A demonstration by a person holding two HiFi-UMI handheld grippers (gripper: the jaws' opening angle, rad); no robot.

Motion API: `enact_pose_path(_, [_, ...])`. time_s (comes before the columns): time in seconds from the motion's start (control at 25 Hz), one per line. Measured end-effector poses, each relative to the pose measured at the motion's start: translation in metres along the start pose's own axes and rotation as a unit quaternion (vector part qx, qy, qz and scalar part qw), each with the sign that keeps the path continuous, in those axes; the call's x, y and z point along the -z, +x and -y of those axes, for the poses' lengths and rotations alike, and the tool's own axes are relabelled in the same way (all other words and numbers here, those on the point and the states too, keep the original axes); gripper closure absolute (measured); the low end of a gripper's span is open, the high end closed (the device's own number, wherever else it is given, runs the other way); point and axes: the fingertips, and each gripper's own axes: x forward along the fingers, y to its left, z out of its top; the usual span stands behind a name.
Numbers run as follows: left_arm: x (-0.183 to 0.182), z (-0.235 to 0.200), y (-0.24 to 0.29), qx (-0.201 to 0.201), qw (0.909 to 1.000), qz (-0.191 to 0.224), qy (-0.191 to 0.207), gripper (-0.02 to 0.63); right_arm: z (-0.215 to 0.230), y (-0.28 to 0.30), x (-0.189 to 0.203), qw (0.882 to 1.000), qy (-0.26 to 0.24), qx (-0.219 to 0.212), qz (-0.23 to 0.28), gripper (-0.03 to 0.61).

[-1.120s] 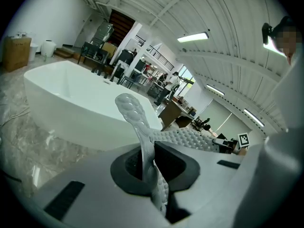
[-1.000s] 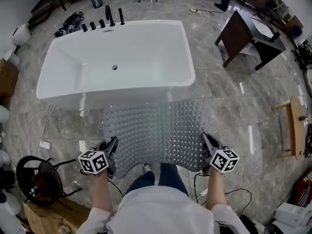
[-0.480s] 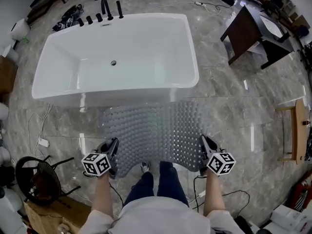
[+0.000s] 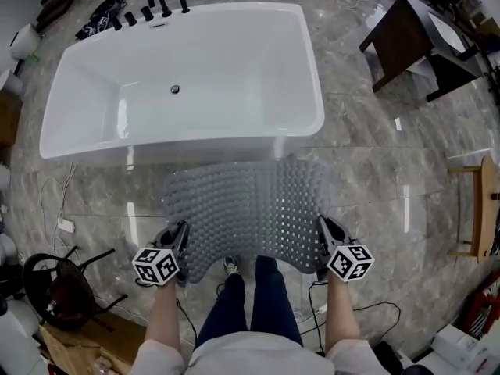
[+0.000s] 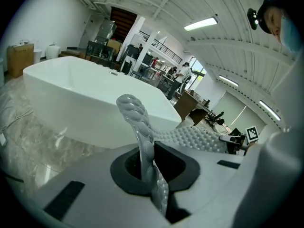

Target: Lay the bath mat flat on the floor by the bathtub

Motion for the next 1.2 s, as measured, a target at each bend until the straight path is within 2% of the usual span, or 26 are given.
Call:
enact_pose_path(0.48, [0.034, -0.034, 0.056, -0.014, 0.9996, -0.026, 0.000, 0.569, 0.041, 0.058, 0.041, 0.999, -0.003, 0.013, -0.033, 0.538])
enact_pose_path(0.72, [0.046, -0.048, 0.081, -0.014, 0.9993, -0.035, 0.004, 0.569, 0.055, 0.082, 0.067, 0.999, 0.018, 0.020, -0.037, 0.538])
enact_pose_path(1.04, [0.068, -0.070, 0.107, -0.029, 0.9987, -0.040, -0.013, 0.569, 0.076, 0.105, 0.092, 0.998, 0.003, 0.029, -0.049, 0.538])
enact_pose_path(1.2, [0.073, -0.078, 0.118, -0.029, 0.9986, -0.042, -0.009, 0.569, 0.084, 0.120, 0.098, 0.998, 0.002, 0.032, -0.048, 0.538])
